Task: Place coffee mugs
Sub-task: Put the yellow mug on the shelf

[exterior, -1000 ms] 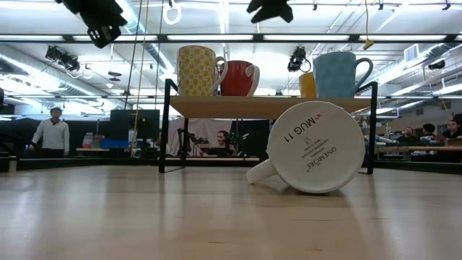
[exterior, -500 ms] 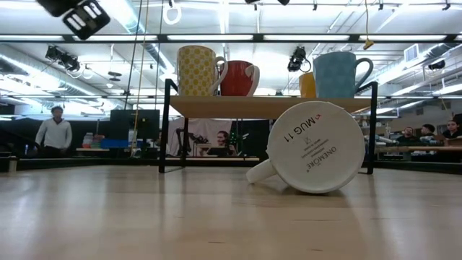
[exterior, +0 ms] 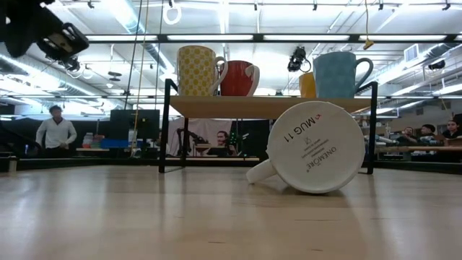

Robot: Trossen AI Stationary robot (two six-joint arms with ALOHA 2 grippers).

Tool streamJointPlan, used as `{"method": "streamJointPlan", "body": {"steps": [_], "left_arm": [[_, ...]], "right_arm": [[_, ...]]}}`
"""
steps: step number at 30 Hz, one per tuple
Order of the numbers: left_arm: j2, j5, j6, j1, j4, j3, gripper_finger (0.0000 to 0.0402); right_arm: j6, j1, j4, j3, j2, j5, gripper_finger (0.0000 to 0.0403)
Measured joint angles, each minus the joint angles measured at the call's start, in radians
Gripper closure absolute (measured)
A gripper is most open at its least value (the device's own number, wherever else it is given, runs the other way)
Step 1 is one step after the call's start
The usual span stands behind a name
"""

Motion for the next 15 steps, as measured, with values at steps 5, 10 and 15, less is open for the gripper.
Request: {"method": "streamJointPlan", "body": {"steps": [5,10,15], "left_arm": [[0.023,-0.008,0.000,0.000,-0.041,0.000,0.0311],[0.031,-0.008,0.000,-0.014,-0.061,0.000,0.0311],[0.043,-0.009,-0.004,-0.028,-0.085,0.000,0.0311]], "right_arm": [[0.000,0.012,0.000,0.000,0.000,0.000,0.0228],[0.000,0.022,0.000,0.000,0.000,0.000,0.0228],[0.001,0.024,0.000,0.000,0.000,0.000,0.0228]]}}
